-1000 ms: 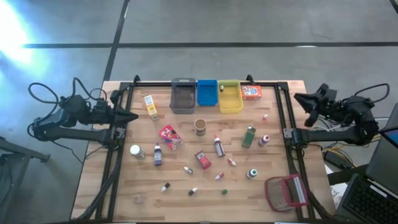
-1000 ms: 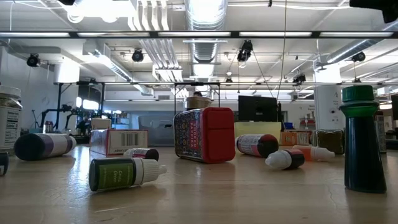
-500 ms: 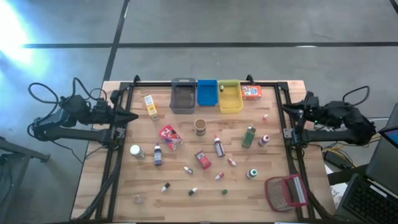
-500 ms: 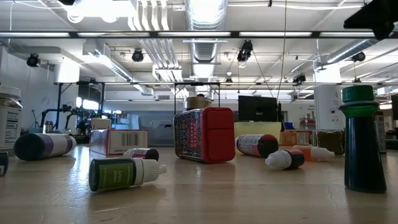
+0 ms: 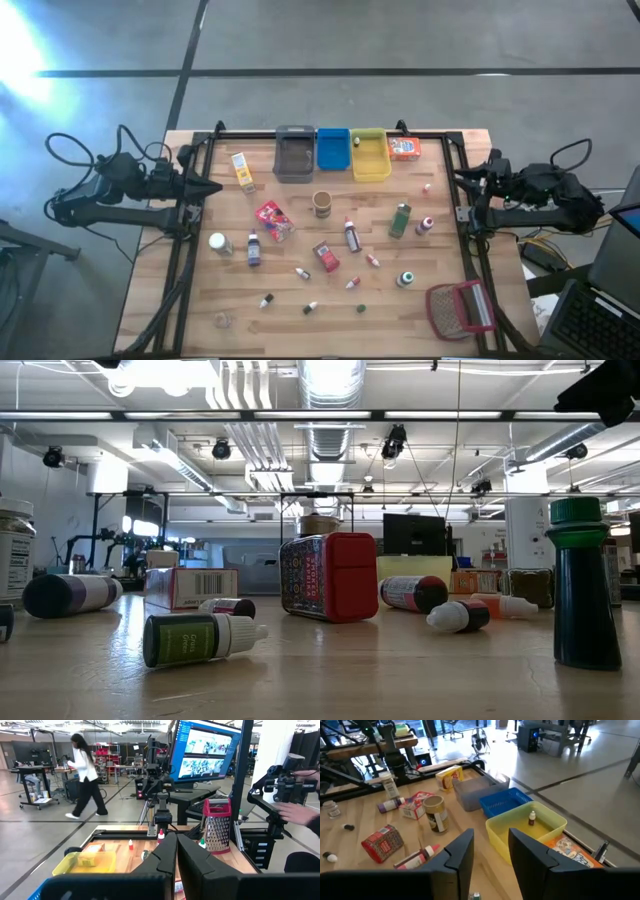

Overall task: Pick & Place Kitchen Items
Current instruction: Put the gold spice bottle into the black bin

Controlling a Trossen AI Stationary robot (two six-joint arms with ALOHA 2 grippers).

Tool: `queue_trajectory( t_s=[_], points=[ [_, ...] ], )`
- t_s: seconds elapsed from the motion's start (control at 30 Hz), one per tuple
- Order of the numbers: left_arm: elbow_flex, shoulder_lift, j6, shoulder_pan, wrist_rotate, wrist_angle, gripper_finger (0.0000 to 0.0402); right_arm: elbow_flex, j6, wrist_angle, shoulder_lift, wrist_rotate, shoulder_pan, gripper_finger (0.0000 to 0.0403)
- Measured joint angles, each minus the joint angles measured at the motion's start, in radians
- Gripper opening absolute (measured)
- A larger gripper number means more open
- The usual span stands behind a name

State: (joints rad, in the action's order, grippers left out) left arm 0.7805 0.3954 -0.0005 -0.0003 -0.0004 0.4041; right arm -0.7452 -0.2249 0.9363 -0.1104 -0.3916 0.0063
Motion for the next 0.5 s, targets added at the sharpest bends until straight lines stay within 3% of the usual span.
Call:
queue_trajectory(
  t_s=[0.5],
  points=[
    [0.0, 0.0, 0.0, 0.0, 0.0, 0.0, 0.0019, 0.0, 0.0, 0.0, 0.001, 0.0, 0.0, 0.0163]
  ],
)
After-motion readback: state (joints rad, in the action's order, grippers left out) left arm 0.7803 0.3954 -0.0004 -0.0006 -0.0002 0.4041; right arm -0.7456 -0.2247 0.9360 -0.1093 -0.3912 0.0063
